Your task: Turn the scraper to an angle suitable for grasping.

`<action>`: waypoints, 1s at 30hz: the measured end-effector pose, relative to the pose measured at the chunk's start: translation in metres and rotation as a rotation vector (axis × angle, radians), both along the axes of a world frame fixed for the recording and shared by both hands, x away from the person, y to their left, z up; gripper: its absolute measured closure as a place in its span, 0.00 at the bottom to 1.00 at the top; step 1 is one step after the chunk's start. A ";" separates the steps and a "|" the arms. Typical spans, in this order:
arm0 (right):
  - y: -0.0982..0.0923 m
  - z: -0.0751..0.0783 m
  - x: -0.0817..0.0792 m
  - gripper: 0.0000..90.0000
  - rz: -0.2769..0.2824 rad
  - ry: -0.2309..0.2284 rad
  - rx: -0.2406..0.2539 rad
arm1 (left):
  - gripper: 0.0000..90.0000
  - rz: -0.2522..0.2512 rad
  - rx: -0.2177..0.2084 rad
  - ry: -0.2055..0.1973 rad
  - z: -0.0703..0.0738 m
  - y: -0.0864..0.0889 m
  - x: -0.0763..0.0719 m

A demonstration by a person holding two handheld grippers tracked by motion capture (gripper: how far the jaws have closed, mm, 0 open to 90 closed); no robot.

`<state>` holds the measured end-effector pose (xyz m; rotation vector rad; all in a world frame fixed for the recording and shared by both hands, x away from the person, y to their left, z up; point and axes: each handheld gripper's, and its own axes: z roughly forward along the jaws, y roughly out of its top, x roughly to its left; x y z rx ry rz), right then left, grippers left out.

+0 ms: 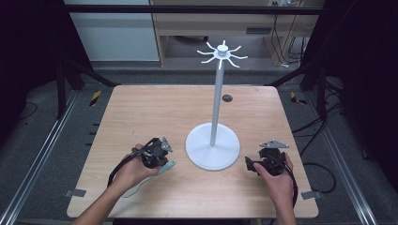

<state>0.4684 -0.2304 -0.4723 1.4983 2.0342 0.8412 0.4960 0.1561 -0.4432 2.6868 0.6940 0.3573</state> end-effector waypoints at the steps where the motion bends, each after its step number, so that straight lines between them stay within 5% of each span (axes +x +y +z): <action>1: 0.000 0.000 0.000 0.11 0.001 0.000 0.001 | 0.89 0.007 0.012 0.014 0.000 -0.003 0.002; 19: 0.001 0.000 0.001 0.11 0.007 0.004 0.004 | 0.38 0.024 0.080 0.072 -0.003 -0.021 0.009; 30: 0.001 0.000 0.001 0.11 0.009 0.005 0.000 | 0.55 0.026 0.103 0.130 -0.007 -0.022 0.011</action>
